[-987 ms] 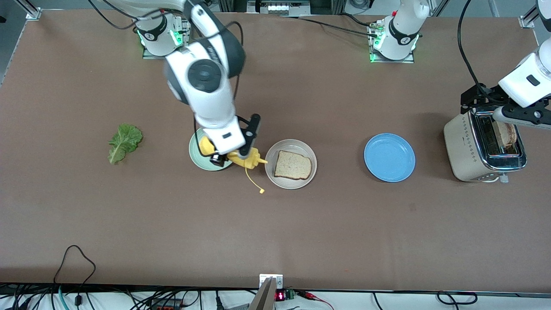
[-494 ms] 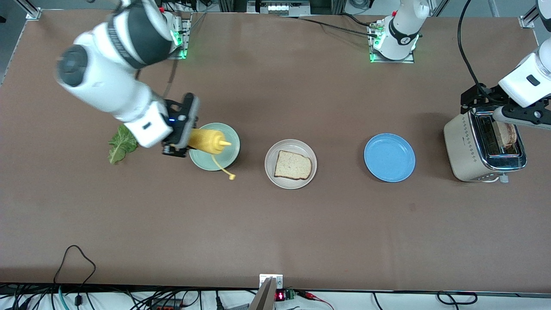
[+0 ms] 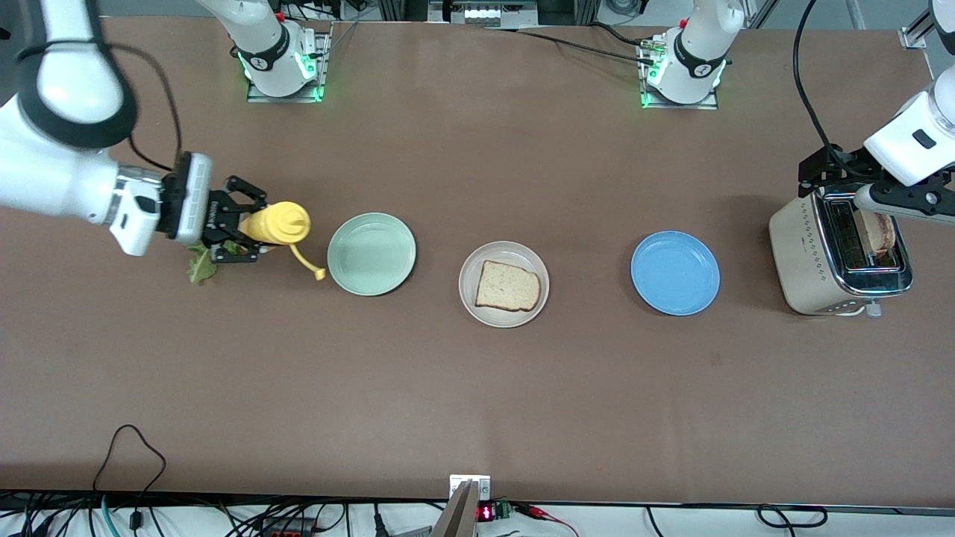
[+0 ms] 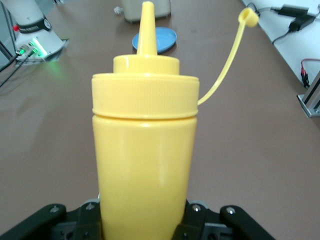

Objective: Make sandwich in beige plate with both arms
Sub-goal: 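Carry the yellow bottle back beside the lettuce with the right gripper, then release the bottle and draw the right gripper back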

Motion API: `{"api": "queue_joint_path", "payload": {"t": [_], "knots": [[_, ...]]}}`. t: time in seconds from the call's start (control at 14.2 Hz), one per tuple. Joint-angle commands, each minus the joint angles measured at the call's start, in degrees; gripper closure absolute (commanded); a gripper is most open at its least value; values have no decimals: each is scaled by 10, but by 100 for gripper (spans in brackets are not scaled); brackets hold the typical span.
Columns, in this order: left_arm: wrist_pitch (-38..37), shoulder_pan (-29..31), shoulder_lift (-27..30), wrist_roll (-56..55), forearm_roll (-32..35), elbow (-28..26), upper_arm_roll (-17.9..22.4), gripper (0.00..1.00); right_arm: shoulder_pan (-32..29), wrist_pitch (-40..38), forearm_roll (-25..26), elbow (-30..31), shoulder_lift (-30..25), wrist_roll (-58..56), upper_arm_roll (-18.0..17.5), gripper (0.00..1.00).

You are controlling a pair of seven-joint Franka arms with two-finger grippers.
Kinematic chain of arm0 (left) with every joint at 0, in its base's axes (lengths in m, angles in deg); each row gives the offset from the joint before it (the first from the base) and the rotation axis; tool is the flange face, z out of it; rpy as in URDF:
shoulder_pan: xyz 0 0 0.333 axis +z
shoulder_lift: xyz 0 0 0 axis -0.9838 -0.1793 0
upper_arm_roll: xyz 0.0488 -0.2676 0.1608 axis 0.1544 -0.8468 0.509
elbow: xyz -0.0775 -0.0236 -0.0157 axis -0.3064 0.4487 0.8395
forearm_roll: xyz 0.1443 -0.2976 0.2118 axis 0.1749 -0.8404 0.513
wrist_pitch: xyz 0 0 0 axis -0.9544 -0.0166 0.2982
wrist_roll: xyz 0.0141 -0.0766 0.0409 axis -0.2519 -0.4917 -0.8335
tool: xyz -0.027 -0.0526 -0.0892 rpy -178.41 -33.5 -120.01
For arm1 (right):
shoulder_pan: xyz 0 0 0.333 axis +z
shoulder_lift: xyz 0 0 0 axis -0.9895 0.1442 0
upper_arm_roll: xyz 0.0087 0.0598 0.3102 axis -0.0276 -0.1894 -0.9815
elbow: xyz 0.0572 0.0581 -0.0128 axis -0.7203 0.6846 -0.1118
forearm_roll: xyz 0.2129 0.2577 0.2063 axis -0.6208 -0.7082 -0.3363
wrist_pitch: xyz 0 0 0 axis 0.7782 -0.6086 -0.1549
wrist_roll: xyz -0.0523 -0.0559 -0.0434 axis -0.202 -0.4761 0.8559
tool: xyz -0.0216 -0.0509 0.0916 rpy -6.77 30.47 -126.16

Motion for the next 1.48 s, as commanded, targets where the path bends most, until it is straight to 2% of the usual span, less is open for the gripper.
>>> {"api": "queue_joint_path", "payload": {"t": [0.0,0.28,0.56,0.85,1.41], "knots": [[-11,-3,0,-4,11,11,-1,0,-50,-44,-75,39,12,-115,-11,83],[-11,-4,0,-4,11,11,-1,0,-107,-120,-139,43,91,-249,-11,83],[-11,-4,0,-4,11,11,-1,0,-146,-162,-158,42,171,-359,-11,83],[-11,-4,0,-4,11,11,-1,0,-161,-185,-176,42,236,-443,-11,83],[-11,-2,0,-3,11,11,-1,0,-183,-185,-179,38,308,-491,-11,83]]}}
